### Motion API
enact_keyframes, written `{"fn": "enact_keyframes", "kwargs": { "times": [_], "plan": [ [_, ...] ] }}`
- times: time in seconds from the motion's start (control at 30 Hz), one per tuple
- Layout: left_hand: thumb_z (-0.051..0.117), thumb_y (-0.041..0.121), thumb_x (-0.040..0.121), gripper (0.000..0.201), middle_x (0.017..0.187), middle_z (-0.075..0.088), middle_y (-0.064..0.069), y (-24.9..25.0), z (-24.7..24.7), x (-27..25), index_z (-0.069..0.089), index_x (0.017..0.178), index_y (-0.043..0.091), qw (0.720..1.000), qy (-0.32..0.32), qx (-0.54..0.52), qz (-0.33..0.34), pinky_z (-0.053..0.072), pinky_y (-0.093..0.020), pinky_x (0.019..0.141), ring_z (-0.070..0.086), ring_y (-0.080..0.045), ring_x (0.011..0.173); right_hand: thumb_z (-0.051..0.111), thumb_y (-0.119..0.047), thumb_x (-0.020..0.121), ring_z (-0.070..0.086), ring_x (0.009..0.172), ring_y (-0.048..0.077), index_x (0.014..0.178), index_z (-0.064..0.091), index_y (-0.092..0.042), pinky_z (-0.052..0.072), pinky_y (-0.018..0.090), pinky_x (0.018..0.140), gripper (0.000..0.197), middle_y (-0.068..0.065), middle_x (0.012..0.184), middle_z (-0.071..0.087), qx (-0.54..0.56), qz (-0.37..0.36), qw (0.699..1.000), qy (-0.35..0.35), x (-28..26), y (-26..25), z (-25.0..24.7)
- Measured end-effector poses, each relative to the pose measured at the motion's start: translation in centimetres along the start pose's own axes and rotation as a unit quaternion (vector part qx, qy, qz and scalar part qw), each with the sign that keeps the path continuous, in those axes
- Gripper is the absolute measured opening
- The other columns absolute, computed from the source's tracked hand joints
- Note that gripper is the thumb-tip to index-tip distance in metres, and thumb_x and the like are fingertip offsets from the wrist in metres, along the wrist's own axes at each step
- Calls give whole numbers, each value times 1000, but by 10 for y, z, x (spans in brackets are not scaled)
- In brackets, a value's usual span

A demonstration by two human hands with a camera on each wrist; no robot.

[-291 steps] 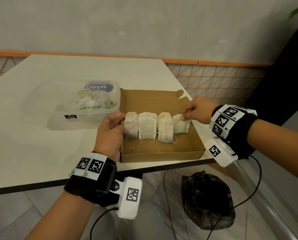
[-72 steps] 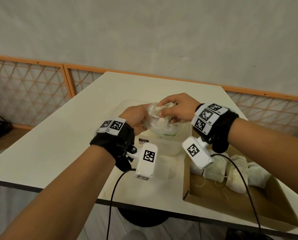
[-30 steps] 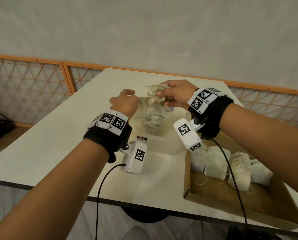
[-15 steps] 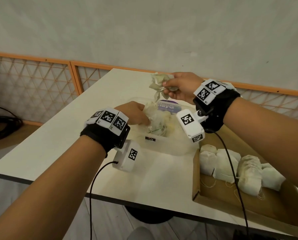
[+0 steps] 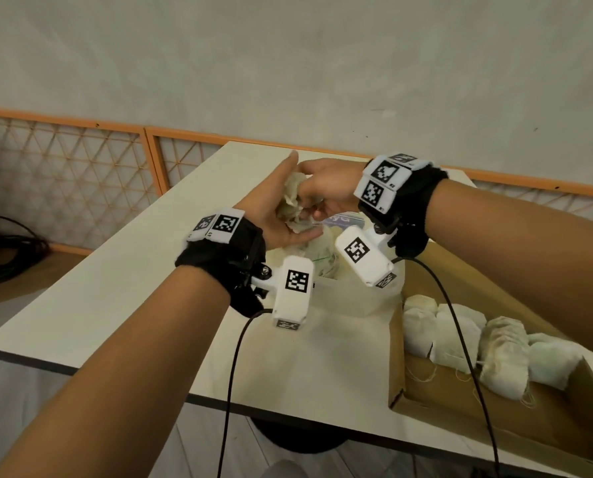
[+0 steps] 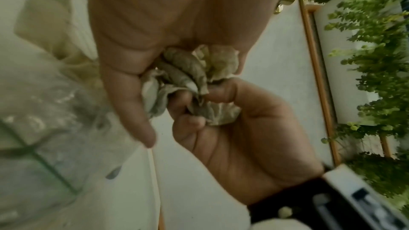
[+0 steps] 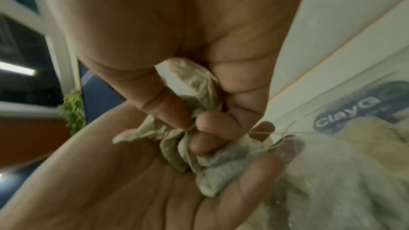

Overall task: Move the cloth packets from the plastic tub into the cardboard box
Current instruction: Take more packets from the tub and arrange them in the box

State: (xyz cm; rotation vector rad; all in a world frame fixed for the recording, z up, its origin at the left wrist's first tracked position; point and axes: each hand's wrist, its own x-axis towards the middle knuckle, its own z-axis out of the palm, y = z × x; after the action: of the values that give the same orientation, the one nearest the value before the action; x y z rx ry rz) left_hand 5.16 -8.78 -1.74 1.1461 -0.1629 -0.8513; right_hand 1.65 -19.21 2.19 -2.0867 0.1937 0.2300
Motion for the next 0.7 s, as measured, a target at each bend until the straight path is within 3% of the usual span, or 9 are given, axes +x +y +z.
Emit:
{"fn": "enact_keyframes", "kwargs": {
  "times": [0.07, 0.13, 0.27, 0.33, 0.4, 0.5, 0.6, 0.67, 0.7],
  "plan": [
    [60, 52, 86, 52, 104, 59, -9, -5, -6, 7, 60, 117, 11, 1000, 22, -15, 5, 59, -37, 73, 61, -20, 81, 34, 10, 86, 48, 62, 17, 96, 49, -3, 42, 25, 57, 22, 8, 76, 48, -47, 5, 999, 9, 6, -4, 4],
    [55, 44, 92, 40, 102, 62, -10, -9, -13, 9, 59, 110, 9, 999, 8, -36, -7, 59, -28, 62, 64, -24, 89, 42, 5, 88, 52, 70, 15, 122, 45, -5, 52, 29, 68, 36, 2, 84, 49, -91, -4, 996, 25, 12, -7, -3],
    [51, 44, 93, 38, 91, 60, -10, -15, -28, 12, 59, 107, 9, 993, -32, -110, -20, 59, -27, 60, 53, -21, 103, 56, -4, 84, 60, 94, 18, 139, 35, -12, 55, 30, 84, 59, 7, 121, 54, -213, -14, 976, 52, 19, -3, -9],
    [52, 47, 92, 41, 89, 62, -8, -17, -29, 12, 58, 112, 11, 995, -51, -80, -12, 59, -25, 69, 58, -19, 95, 62, -8, 81, 59, 106, 26, 142, 30, -17, 51, 37, 92, 69, 10, 131, 52, -286, -24, 956, 63, 24, 3, -3],
    [55, 35, 93, 34, 91, 62, -10, -19, -28, 13, 56, 116, 10, 997, -49, -67, -1, 58, -21, 63, 62, -16, 82, 64, -5, 81, 65, 88, 29, 145, 22, -20, 55, 40, 82, 78, 15, 122, 57, -257, -8, 965, 53, 25, 7, 2],
    [55, 13, 93, 12, 87, 62, -11, -19, -30, 16, 58, 104, 9, 993, -7, -116, 0, 50, -13, 47, 64, -15, 64, 62, -4, 85, 63, 51, 21, 137, 25, -15, 54, 25, 51, 65, 18, 94, 64, -82, 19, 996, 22, 19, 8, -8],
    [52, 5, 92, 5, 80, 58, -10, -19, -32, 18, 56, 91, 8, 989, 36, -144, -1, 45, -13, 39, 59, -14, 66, 65, 1, 81, 67, 53, 19, 114, 47, -11, 54, 24, 48, 40, 15, 91, 65, -50, 18, 996, 71, 15, 15, -26],
    [51, 4, 91, 8, 80, 58, -11, -19, -31, 17, 53, 84, 7, 988, 47, -148, 2, 44, -13, 38, 58, -14, 70, 55, 2, 85, 65, 47, 17, 92, 57, -6, 52, 22, 45, 11, 13, 78, 64, -81, 34, 989, 118, 14, 23, -34],
    [51, 4, 91, 9, 80, 58, -11, -19, -31, 17, 52, 83, 7, 988, 51, -145, 3, 45, -13, 39, 58, -14, 69, 52, 3, 86, 63, 45, 18, 85, 60, -5, 53, 22, 46, 11, 12, 70, 63, -119, 54, 983, 132, 16, 29, -38]
  ]
}}
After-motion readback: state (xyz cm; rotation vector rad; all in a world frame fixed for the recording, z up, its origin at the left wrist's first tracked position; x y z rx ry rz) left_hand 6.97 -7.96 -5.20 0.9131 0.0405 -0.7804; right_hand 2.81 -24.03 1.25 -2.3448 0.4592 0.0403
